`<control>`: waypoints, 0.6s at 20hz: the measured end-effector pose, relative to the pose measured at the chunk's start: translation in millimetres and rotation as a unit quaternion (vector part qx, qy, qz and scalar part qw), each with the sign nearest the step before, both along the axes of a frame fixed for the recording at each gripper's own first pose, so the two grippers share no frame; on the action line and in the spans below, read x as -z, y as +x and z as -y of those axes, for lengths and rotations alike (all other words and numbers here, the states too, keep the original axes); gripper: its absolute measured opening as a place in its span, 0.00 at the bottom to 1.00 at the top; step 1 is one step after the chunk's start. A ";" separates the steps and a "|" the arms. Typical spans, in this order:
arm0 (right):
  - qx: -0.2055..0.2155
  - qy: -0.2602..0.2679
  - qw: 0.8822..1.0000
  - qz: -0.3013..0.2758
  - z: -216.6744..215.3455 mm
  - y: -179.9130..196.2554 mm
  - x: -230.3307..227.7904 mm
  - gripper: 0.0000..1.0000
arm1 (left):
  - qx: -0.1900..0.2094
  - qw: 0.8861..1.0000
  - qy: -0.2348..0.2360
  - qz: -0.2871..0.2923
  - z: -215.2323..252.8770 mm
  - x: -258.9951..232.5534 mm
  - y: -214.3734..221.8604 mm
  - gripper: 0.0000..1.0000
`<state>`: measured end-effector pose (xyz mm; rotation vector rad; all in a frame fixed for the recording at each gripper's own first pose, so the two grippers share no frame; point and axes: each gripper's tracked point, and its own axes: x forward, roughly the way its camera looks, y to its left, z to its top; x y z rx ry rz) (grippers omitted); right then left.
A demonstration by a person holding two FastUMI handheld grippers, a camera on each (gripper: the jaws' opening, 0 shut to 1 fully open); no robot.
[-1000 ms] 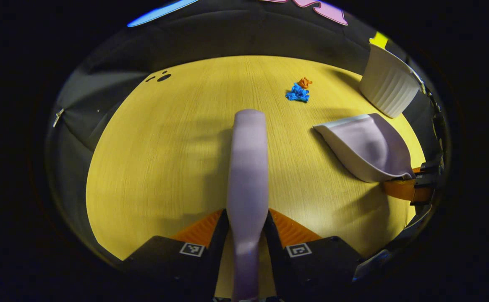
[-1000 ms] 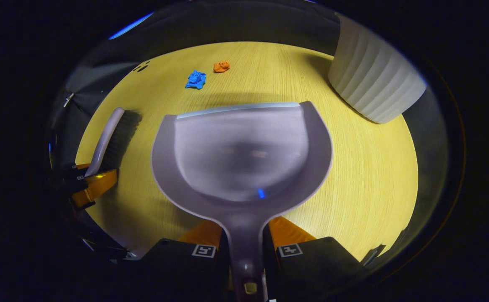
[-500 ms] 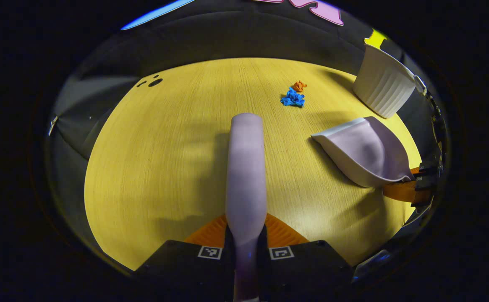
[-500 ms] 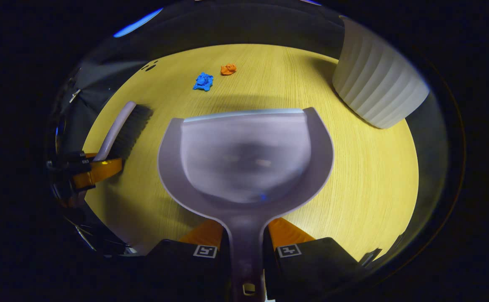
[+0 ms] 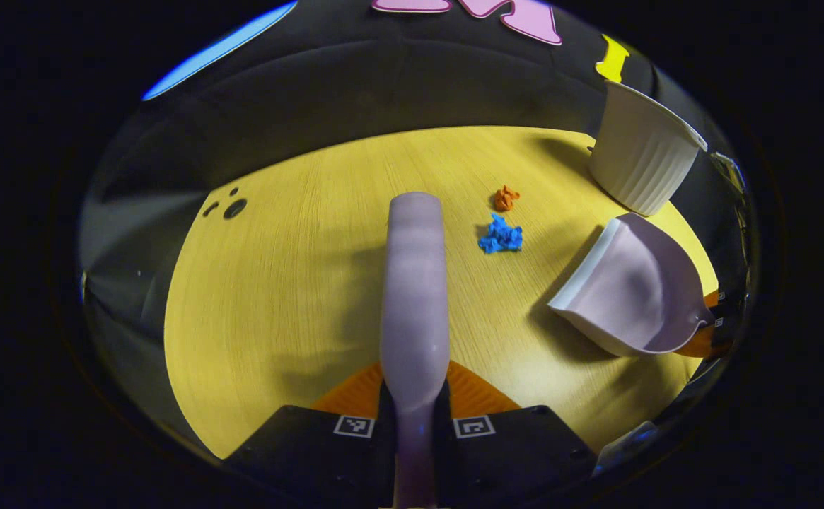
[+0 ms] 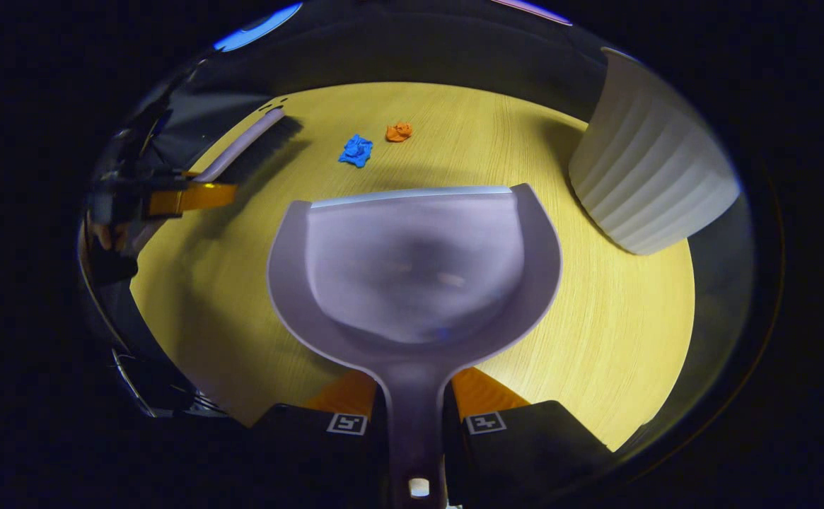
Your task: Pick up the small broom and dustpan from the desktop, sweep the trash into the dustpan with the broom, and then empty the trash into the garbage bin.
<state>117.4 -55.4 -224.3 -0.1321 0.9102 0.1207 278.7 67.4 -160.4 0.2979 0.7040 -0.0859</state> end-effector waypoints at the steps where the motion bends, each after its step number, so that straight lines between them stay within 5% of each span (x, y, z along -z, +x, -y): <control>1: -0.004 -0.002 1.000 -0.002 2.2 4.3 -1.0 0.36 | 0.009 1.000 0.007 -0.001 -0.2 -3.8 17.2 0.26; 7: -0.037 -0.013 0.999 -0.023 9.1 17.2 3.5 0.35 | 0.096 0.992 0.084 -0.017 11.0 -14.2 99.7 0.26; 12: -0.061 -0.013 0.997 -0.035 5.9 19.3 10.1 0.36 | 0.212 0.966 0.135 -0.058 49.5 -1.8 129.4 0.26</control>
